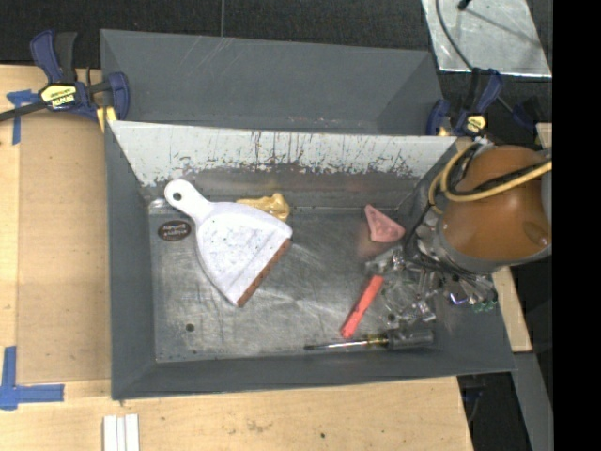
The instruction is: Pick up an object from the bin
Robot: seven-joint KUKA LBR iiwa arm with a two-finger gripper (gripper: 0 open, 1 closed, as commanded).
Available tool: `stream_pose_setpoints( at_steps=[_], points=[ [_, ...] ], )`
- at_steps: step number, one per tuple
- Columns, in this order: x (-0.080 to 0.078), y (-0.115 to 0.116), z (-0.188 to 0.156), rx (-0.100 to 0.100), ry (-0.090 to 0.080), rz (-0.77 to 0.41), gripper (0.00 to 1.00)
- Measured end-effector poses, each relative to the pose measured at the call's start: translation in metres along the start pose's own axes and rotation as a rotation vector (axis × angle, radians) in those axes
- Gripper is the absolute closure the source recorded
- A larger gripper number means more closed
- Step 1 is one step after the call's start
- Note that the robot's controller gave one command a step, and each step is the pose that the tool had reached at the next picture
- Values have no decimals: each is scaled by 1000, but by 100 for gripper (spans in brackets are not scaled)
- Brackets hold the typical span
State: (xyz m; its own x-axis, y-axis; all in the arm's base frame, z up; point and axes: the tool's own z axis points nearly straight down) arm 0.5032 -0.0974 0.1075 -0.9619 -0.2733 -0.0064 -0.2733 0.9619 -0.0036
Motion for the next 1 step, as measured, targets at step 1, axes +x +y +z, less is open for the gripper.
stream_pose_setpoints(
  at_steps=[1],
  points=[
    [-10,-9,20,8,-14,78,0]
  ],
)
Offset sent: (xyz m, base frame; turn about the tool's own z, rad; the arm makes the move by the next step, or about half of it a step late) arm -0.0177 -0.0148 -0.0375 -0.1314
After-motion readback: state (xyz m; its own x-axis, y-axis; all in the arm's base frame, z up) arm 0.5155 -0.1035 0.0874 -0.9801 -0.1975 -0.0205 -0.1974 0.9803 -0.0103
